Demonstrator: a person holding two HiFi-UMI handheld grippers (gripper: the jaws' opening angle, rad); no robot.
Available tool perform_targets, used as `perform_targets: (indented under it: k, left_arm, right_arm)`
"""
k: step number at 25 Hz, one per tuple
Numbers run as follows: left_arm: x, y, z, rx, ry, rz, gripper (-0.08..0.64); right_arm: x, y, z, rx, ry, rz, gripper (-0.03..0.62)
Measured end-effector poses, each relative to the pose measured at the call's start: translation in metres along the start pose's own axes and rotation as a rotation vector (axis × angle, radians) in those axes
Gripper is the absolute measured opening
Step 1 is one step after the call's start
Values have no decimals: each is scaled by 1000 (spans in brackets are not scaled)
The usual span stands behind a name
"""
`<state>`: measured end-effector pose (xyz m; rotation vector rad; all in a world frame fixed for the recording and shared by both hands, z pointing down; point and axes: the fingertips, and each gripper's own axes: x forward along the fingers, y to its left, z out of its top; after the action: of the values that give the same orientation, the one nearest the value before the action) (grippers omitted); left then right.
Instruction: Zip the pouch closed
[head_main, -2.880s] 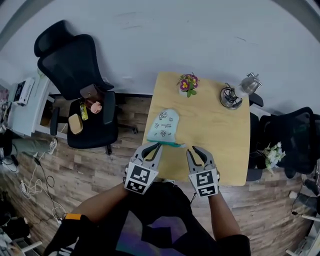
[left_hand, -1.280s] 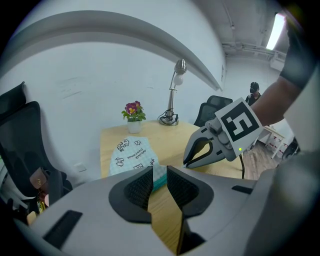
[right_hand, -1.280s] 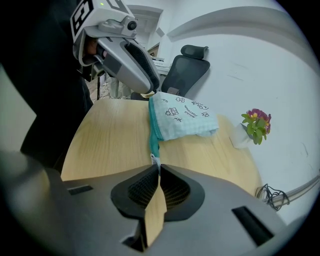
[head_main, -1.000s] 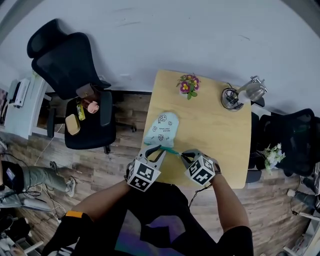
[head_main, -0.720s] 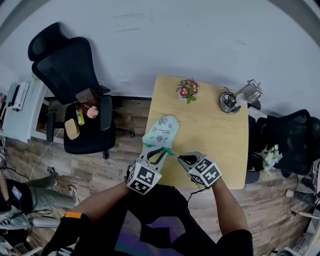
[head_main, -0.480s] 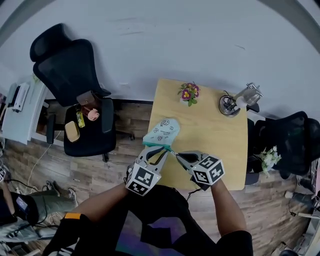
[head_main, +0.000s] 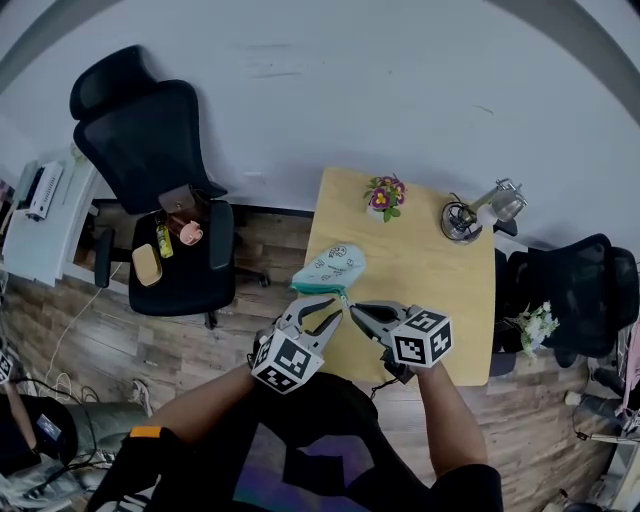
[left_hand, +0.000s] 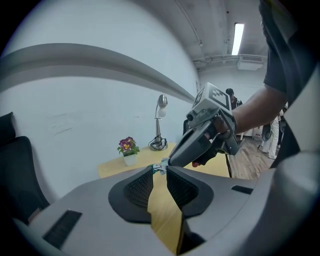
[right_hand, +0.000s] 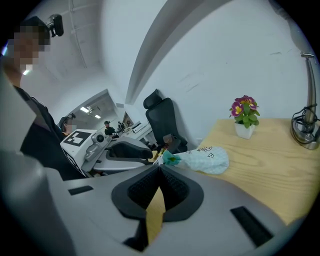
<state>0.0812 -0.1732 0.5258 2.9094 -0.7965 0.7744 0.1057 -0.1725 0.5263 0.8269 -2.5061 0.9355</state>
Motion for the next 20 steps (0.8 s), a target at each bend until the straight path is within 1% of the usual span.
perform_targets:
  k: [3, 5, 13, 17, 20]
  left_arm:
    - [2, -2, -3, 36, 13, -17, 100]
    - [4, -1, -4, 46, 17, -17, 101]
    - [7, 0, 2, 54, -8, -13, 100]
    - [7, 1, 6, 51, -23, -2, 83]
    - [8, -1, 4, 51, -16, -9, 75]
  right_arm:
    - [2, 4, 2, -13, 7, 5, 18]
    - [4, 5, 2, -26, 17, 6, 18]
    - [5, 5, 0, -34, 30, 6, 18]
    - [4, 2, 3, -24, 22, 4, 18]
    - [5, 4, 3, -24, 22, 8, 18]
